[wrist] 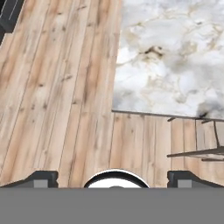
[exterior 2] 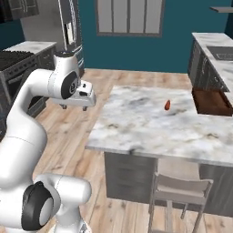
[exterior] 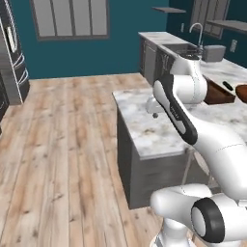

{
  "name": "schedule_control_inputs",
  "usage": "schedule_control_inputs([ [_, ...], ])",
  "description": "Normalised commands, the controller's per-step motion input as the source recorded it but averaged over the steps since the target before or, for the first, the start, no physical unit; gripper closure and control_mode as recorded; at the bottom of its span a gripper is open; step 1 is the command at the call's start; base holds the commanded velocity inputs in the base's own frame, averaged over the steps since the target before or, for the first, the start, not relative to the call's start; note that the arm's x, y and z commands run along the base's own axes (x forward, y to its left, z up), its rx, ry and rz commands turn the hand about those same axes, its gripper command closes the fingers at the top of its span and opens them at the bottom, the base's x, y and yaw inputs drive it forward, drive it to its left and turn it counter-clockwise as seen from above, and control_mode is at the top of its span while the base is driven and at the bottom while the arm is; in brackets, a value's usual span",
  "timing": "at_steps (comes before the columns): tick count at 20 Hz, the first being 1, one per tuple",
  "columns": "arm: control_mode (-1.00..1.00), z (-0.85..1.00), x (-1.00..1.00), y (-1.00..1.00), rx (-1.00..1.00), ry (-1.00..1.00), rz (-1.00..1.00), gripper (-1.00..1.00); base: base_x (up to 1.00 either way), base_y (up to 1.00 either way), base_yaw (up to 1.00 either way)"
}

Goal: Place the two vegetables and bowl onto the tray for setting up a vegetable dip station.

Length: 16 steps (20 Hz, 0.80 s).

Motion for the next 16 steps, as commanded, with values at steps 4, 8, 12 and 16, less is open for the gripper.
schedule_control_inputs([
  [4,1.0,0.0,0.0,0.0,0.0,0.0,0.0,-1.0,0.0,0.75,0.0],
  [8,1.0,0.0,0.0,0.0,0.0,0.0,0.0,-1.0,0.0,0.75,0.0],
  [12,1.0,0.0,0.0,0.0,0.0,0.0,0.0,-1.0,0.01,0.74,0.0],
  [16,1.0,0.0,0.0,0.0,0.0,0.0,0.0,-1.0,0.12,0.71,0.0],
])
